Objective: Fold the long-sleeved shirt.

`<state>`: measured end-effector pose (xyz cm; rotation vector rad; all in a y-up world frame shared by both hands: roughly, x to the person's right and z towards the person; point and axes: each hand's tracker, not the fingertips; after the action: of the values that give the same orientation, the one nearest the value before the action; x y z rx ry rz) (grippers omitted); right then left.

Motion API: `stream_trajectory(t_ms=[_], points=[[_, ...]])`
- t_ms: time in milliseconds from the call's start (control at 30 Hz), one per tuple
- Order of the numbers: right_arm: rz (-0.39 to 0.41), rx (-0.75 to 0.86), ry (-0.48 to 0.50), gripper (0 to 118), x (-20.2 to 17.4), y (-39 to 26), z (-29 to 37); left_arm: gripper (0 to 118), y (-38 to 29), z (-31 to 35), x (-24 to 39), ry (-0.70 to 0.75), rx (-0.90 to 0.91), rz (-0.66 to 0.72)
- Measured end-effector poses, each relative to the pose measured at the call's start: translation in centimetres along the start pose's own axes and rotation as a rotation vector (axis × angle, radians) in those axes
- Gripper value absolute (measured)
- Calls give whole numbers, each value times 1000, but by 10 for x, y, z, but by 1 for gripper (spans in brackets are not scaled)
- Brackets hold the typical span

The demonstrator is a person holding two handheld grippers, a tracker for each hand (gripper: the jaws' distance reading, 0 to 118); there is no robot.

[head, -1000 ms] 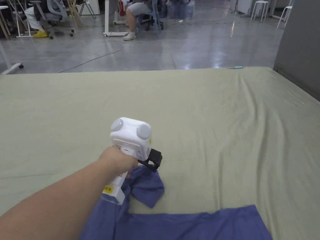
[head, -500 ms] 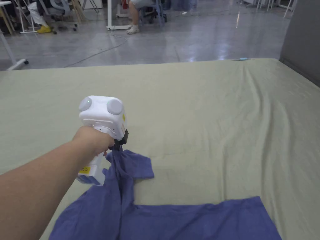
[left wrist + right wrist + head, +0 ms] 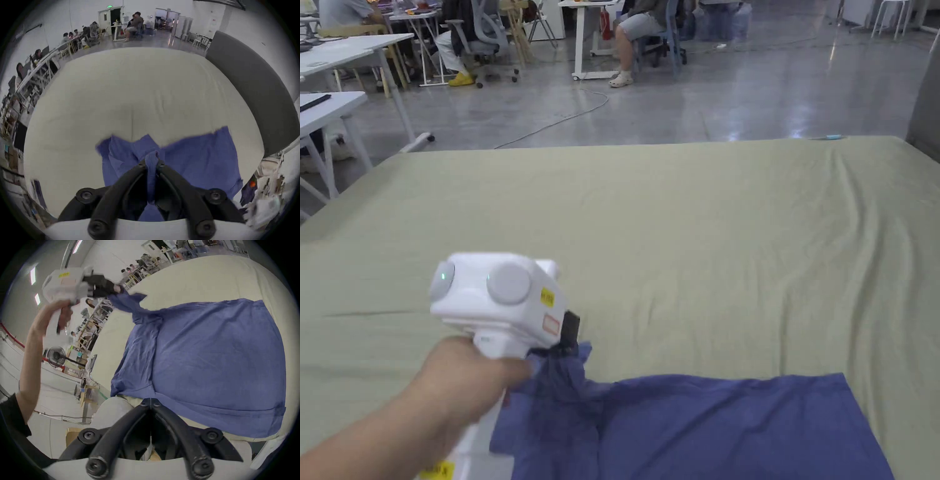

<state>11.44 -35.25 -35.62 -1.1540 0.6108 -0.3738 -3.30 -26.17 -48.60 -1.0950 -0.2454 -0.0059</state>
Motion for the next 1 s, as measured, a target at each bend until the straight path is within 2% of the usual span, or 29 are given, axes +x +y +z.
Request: stream_trajectory(t_ms=[67,133,200,300,367,467,500,533,567,600,633,700,733,800,833,867,967,1000], points=[[18,-2,0,0,-9,0,3,0,-36,-27,-7,38,-66,16],[16,-17,-5,0,-17,0,3,0,-46,-53,-23,41,-93,207],[16,-27,-43,0,-25,-2,0,0,-57,-82,-38,41,-155,327],[29,-28,-55,0,-34,-3,-2,0,-86,-127,-45,50,-222,330],[27,-24,-60,0,-39,-3,0,0,-85,-123,-47,19,-123,339],[41,-5,-76,0,-42,-2,5,6,-77,-120,-37,54,-196,295],[40,2,-70,0,-42,-1,8,16,-74,-108,-37,49,-202,264],[35,9,-64,0,-42,1,13,56,-67,-86,-37,27,-161,273],[32,19,-60,0,-41,3,19,91,-62,-57,-38,-18,-59,271],[37,33,-59,0,-41,3,26,113,-65,-31,-39,-51,22,254],[46,47,-61,0,-41,3,33,118,-69,-8,-39,-61,120,244],[52,66,-66,0,-40,4,43,118,-89,25,-39,-52,254,259],[47,74,-68,0,-38,3,46,118,-101,29,-40,-35,266,264],[31,84,-75,0,-35,2,49,116,-124,29,-41,-58,135,279],[19,85,-87,0,-32,1,48,71,-136,20,-43,-63,31,283],[10,83,-102,0,-30,0,47,0,-147,9,-41,-25,2,293],[-15,55,-153,0,-20,0,38,0,-176,-28,-36,55,-67,253],[-27,48,-154,0,-15,1,36,0,-169,-25,-37,-7,-87,283]])
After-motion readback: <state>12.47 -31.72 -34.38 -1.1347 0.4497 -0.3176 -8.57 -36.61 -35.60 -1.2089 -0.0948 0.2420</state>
